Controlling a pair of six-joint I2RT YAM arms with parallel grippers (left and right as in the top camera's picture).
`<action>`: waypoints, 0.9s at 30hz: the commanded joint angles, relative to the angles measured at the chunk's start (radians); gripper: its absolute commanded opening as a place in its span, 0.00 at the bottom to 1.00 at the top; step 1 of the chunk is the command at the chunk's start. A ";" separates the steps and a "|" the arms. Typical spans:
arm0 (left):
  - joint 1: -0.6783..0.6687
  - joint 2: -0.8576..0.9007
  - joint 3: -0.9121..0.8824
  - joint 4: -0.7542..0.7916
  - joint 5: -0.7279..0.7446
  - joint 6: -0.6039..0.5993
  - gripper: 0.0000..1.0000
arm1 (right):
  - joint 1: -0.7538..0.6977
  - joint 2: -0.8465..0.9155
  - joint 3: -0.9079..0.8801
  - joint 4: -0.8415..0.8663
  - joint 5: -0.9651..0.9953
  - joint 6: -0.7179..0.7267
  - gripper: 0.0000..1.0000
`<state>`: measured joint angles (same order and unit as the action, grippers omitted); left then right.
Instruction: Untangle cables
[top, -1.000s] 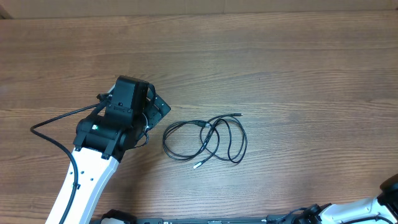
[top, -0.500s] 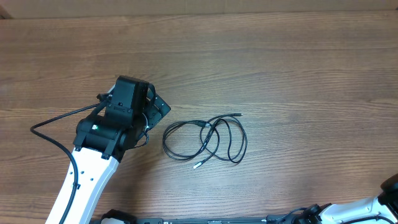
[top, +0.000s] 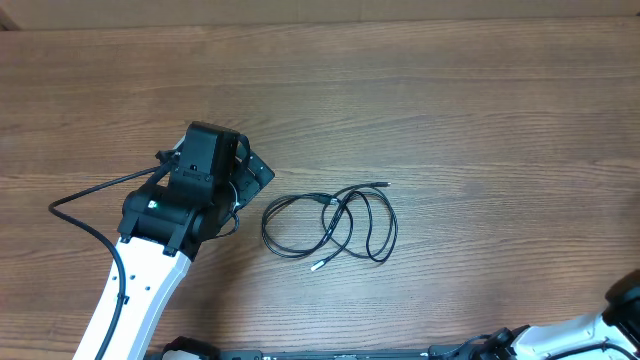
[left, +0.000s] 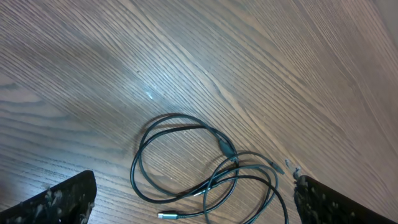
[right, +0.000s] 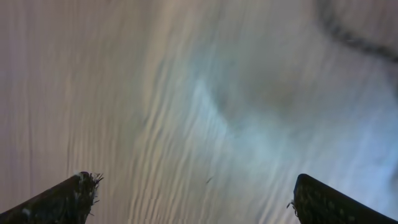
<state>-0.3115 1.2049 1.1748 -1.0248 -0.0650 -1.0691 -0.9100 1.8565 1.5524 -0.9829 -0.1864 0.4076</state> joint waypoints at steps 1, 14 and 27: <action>0.003 0.006 0.019 0.001 -0.021 0.015 1.00 | 0.074 0.003 0.018 -0.017 -0.063 -0.066 1.00; 0.003 0.006 0.019 0.001 -0.021 0.015 1.00 | 0.449 0.003 0.018 -0.108 -0.063 -0.077 1.00; 0.003 0.006 0.019 0.001 -0.021 0.015 1.00 | 0.828 0.003 0.018 -0.153 -0.066 -0.148 1.00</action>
<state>-0.3115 1.2049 1.1748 -1.0252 -0.0650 -1.0695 -0.1268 1.8565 1.5524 -1.1294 -0.2405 0.2935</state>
